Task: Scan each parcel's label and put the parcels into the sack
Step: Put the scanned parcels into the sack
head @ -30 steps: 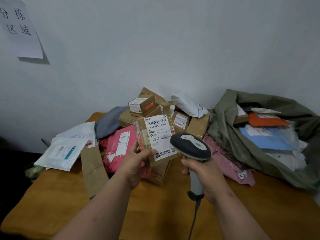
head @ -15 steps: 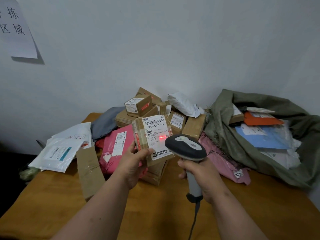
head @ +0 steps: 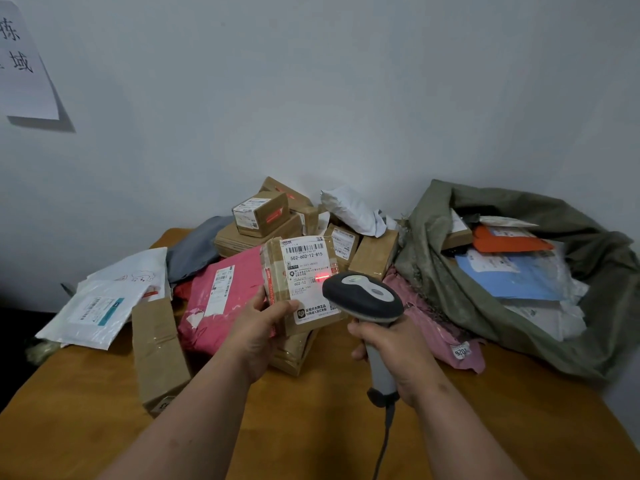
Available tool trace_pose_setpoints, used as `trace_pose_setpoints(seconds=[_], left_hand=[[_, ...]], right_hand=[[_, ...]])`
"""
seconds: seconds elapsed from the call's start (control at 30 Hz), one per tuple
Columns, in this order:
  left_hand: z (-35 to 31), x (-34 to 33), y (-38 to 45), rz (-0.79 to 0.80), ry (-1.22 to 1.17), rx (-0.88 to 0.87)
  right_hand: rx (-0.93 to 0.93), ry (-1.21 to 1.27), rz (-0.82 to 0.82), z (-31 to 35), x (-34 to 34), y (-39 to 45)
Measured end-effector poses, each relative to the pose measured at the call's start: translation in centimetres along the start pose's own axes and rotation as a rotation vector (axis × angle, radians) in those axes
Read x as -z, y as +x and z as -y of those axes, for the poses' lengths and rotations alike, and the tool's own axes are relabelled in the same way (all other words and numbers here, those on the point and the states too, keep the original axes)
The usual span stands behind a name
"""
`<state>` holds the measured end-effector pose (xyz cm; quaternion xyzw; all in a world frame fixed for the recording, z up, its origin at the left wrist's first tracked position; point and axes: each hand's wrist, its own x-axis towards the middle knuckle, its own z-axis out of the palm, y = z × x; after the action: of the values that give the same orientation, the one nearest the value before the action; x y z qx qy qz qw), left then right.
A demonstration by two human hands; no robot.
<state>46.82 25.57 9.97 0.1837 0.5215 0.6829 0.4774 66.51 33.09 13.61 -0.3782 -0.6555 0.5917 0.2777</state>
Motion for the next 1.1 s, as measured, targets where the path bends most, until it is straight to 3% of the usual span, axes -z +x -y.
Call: trace_pose_setpoints(seconds=[0.5, 0.7, 1.1], left_hand=[[1.6, -3.9, 2.0, -0.009, 0.042, -0.022], [1.0, -5.0, 5.0, 0.051, 0.024, 0.028], [2.7, -12.0, 12.3, 0.185, 0.2, 0.167]], right_hand=[[-0.011, 0.057, 0.004, -1.7, 4.4, 1.9], [-0.051, 0.051, -0.082, -2.3, 5.3, 4.3], [-0.132, 0.511, -0.305, -4.6, 9.4, 7.9]])
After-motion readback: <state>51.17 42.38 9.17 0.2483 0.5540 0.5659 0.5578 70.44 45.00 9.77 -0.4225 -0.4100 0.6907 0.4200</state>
